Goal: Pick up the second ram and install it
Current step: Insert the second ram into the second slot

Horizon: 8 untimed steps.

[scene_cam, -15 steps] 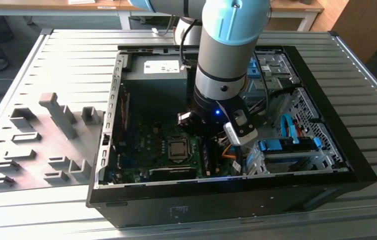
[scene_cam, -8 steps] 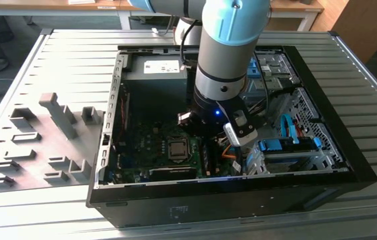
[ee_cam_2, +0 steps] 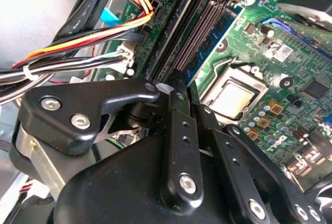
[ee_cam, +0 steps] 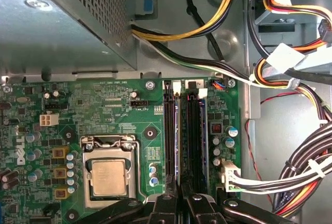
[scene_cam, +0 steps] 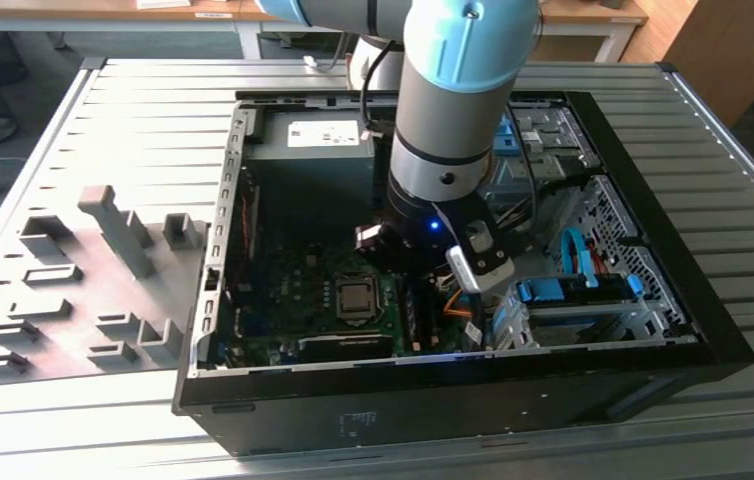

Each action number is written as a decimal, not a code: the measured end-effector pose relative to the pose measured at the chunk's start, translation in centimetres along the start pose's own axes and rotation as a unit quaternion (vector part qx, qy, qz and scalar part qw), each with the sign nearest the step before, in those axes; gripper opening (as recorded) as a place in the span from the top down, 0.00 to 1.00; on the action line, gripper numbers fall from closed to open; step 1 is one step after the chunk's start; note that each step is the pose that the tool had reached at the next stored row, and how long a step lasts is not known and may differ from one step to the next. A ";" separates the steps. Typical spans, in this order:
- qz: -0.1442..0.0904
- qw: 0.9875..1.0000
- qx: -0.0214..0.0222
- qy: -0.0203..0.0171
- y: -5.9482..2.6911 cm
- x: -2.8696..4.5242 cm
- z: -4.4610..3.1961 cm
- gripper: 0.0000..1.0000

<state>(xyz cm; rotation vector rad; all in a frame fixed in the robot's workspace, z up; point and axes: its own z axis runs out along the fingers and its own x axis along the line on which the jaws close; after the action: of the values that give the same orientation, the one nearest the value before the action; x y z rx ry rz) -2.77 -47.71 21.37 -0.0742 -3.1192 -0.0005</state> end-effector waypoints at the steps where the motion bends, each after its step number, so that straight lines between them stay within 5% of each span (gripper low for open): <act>1: 0.000 1.000 0.000 0.000 0.05 0.00 0.02 0.86; 8: 0.000 1.000 0.000 0.000 0.37 -0.02 0.22 0.86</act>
<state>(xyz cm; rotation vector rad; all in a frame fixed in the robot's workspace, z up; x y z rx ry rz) -2.73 -47.34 21.15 -0.0746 -3.1191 0.0000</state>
